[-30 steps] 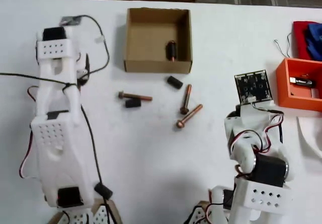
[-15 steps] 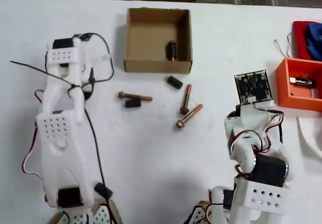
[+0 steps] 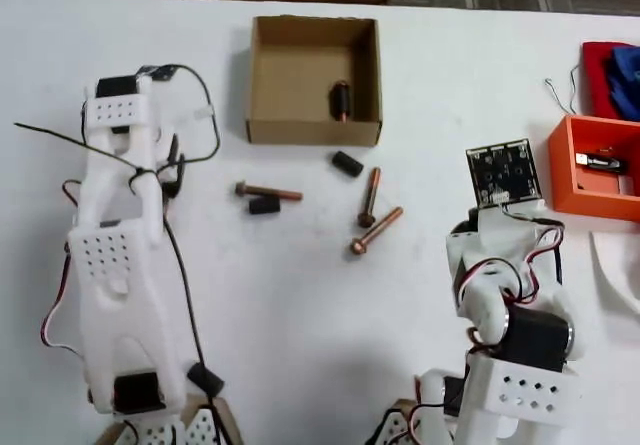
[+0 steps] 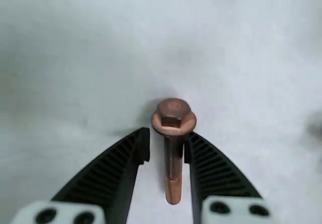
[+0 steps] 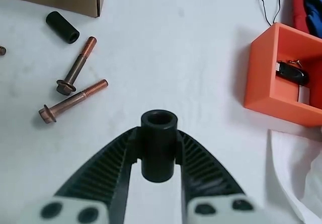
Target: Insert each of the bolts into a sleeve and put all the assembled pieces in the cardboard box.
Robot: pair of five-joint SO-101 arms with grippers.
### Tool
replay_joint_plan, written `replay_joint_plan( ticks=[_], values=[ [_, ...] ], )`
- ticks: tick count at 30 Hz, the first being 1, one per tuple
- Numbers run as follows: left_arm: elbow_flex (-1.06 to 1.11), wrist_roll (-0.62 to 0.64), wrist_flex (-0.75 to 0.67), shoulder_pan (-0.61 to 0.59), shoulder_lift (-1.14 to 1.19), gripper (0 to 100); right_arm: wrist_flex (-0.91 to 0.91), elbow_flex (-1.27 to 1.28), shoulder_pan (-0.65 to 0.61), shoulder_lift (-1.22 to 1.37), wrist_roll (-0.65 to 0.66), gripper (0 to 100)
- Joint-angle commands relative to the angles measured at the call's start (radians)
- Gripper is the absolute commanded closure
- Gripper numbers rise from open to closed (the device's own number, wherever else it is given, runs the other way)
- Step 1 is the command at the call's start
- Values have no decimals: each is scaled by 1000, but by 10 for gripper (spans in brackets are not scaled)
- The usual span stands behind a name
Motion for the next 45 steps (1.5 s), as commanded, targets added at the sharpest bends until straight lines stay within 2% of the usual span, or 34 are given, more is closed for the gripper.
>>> replay_joint_plan(
  ticks=[1,21,30,45],
  values=[
    [2,-3,-37,21,-3,836,5,-6,-7,-15,-8,977],
    [2,-35,-49,32,-15,836,5,-8,-7,-15,-8,977],
    [-163,-35,127,28,-12,836,4,-9,-7,-15,-8,977],
    [-156,-43,103,29,-9,836,5,-11,-8,-15,-8,977]
  ],
)
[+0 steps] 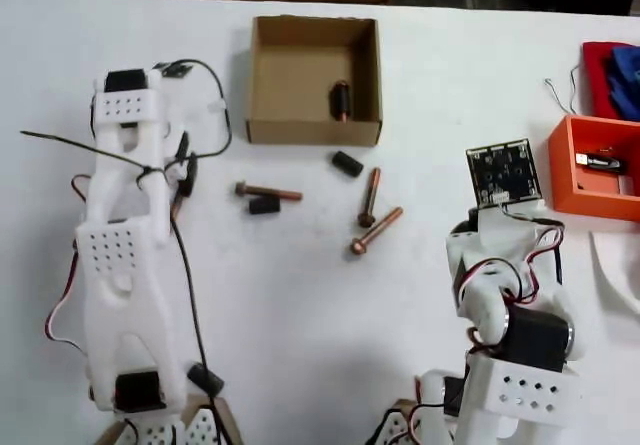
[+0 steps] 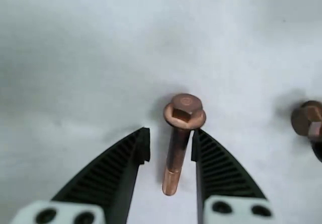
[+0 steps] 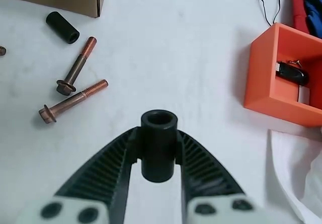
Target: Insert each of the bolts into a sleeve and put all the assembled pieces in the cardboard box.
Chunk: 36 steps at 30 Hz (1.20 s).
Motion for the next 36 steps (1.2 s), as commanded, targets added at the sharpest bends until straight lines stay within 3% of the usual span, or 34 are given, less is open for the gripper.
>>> replay_joint_plan(
  ticks=[1,18,23,36],
  values=[
    [-38,-9,-3,12,-20,836,5,-11,-8,-15,-8,977],
    [-90,-11,-44,12,115,842,5,-12,-8,-15,-8,977],
    [-116,-9,-44,12,121,984,5,-12,-8,-15,-8,977],
    [-96,-3,44,25,-2,975,-38,-12,-8,-12,-15,977]
  ],
)
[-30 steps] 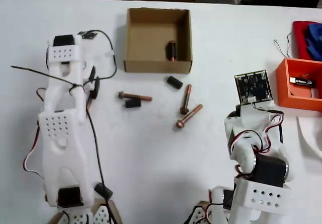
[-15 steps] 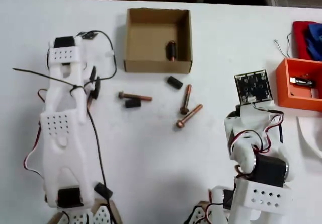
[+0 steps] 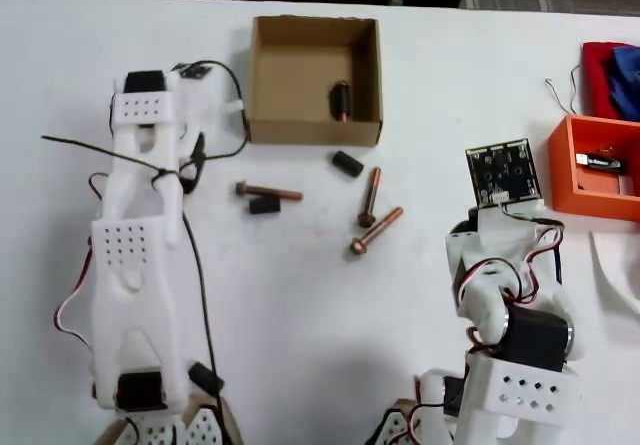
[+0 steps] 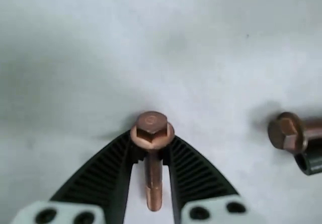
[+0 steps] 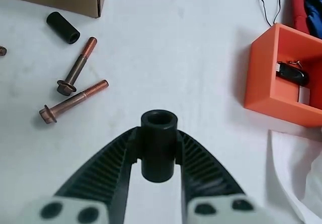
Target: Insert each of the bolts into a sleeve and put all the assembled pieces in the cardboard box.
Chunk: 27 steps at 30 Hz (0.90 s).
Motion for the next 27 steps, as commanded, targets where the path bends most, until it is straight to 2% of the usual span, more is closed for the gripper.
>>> replay_joint_plan(
  ticks=[1,5,13,20,22,27],
  values=[
    [53,-3,20,-5,-144,975,-45,-12,-8,-10,-28,977],
    [246,-2,21,15,-411,975,-51,-12,-24,-10,-48,977],
    [796,15,-3,52,-1181,975,-67,-11,-131,-8,-107,977],
    [1092,37,-284,75,-1677,976,-239,5,-219,-5,-110,977],
    [1121,92,-348,92,-1758,976,-308,28,-229,-5,-135,977],
    [1139,341,-516,157,-1830,976,-496,115,-277,-7,-295,977]
  ],
)
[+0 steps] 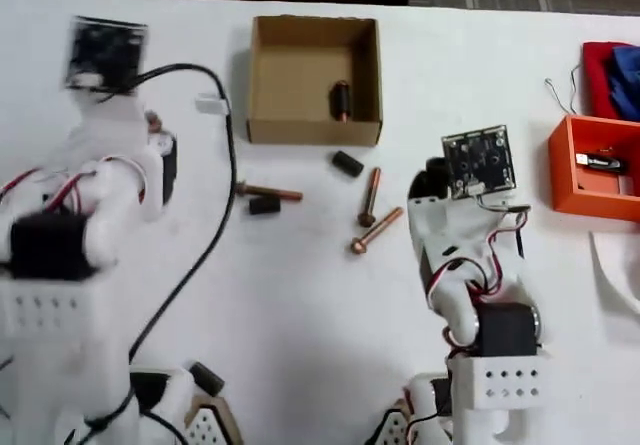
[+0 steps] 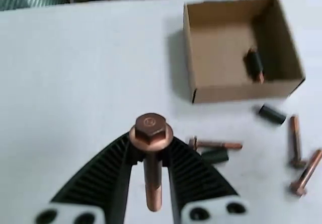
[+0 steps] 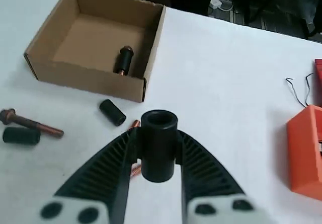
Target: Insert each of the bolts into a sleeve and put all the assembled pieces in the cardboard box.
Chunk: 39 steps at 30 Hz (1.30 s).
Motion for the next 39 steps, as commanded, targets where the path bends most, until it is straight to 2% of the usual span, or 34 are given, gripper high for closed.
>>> replay_joint_plan(
  ticks=[1,5,9,17,22,27,34,39],
  values=[
    [-2,135,-140,68,-49,976,-143,20,-61,-8,-66,977],
    [5,138,-313,189,-49,976,-309,63,-193,-8,-61,977],
    [4,141,-445,273,-49,976,-458,138,-248,-8,-61,977],
    [5,143,-500,396,-14,976,-549,219,-254,-16,-71,977],
    [-1,146,-589,399,92,976,-661,226,-254,-8,-71,977],
    [-38,272,-577,436,141,976,-679,227,-254,-7,-71,977],
    [-136,272,-569,446,204,976,-680,258,-278,-7,-71,977],
    [-194,275,-505,476,213,976,-684,262,-277,19,-71,977]
  ],
)
